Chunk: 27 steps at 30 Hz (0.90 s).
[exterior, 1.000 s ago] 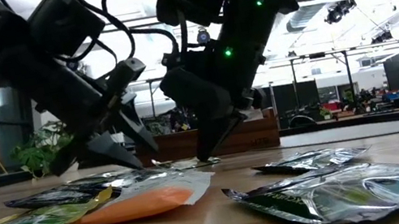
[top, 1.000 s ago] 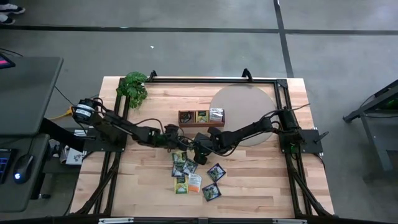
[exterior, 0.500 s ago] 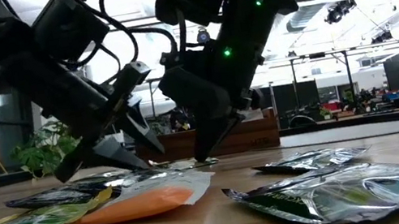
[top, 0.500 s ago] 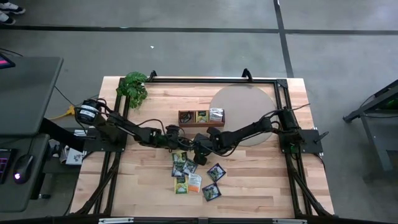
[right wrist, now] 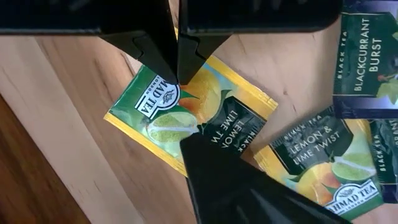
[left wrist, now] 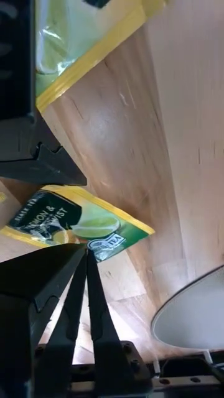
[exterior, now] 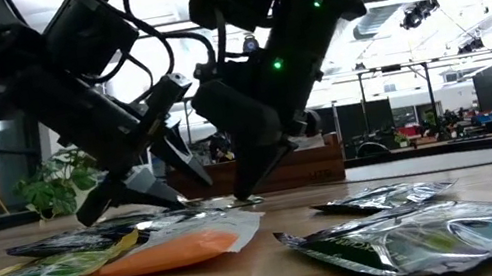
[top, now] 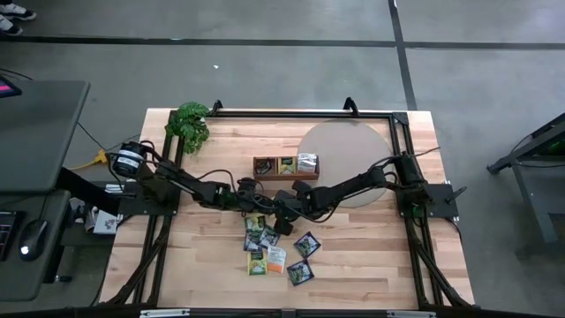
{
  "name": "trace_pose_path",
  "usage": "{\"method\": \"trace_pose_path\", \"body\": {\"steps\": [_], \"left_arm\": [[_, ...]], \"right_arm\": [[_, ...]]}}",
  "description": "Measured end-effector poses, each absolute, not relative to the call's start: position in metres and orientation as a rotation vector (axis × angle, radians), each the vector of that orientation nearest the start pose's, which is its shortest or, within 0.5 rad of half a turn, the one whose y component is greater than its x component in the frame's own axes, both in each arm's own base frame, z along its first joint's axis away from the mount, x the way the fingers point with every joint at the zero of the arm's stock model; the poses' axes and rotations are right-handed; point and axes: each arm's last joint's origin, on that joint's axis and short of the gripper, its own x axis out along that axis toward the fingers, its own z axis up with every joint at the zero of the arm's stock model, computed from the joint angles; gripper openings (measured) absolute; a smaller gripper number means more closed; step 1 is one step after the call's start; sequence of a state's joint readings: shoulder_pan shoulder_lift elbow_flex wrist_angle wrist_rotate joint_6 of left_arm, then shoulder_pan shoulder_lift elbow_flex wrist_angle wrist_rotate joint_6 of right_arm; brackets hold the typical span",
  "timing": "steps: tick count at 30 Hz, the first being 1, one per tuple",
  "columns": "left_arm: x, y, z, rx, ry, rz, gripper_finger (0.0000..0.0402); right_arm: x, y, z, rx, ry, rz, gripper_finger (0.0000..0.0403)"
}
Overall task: Pick & Place Tea
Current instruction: Put the yellow tea bag into the middle section of the wooden organizer
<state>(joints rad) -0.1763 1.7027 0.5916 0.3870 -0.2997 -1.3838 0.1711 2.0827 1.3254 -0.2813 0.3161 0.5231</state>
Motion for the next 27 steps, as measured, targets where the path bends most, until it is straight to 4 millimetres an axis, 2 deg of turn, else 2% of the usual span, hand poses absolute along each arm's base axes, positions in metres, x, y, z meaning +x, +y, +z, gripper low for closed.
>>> {"method": "trace_pose_path", "body": {"steps": [5, 15, 18, 22, 27], "left_arm": [[0.288, -0.043, 0.111, -1.139, 0.506, 0.546, 0.0152], [0.289, -0.044, 0.111, -1.140, 0.508, 0.539, 0.0092], [0.289, -0.044, 0.111, -1.128, 0.511, 0.536, 0.0066], [0.289, -0.044, 0.111, -1.114, 0.516, 0.532, 0.0012], [0.289, -0.044, 0.111, -1.082, 0.526, 0.519, 0.0004]], "right_arm": [[0.413, 0.060, 0.127, 0.228, 0.934, -0.391, 0.0000], [0.415, 0.050, 0.128, 0.233, 0.918, -0.425, 0.0000], [0.415, 0.050, 0.128, 0.232, 0.917, -0.423, 0.0000], [0.415, 0.050, 0.128, 0.233, 0.917, -0.424, 0.0000], [0.415, 0.050, 0.127, 0.238, 0.923, -0.408, 0.0000]]}}
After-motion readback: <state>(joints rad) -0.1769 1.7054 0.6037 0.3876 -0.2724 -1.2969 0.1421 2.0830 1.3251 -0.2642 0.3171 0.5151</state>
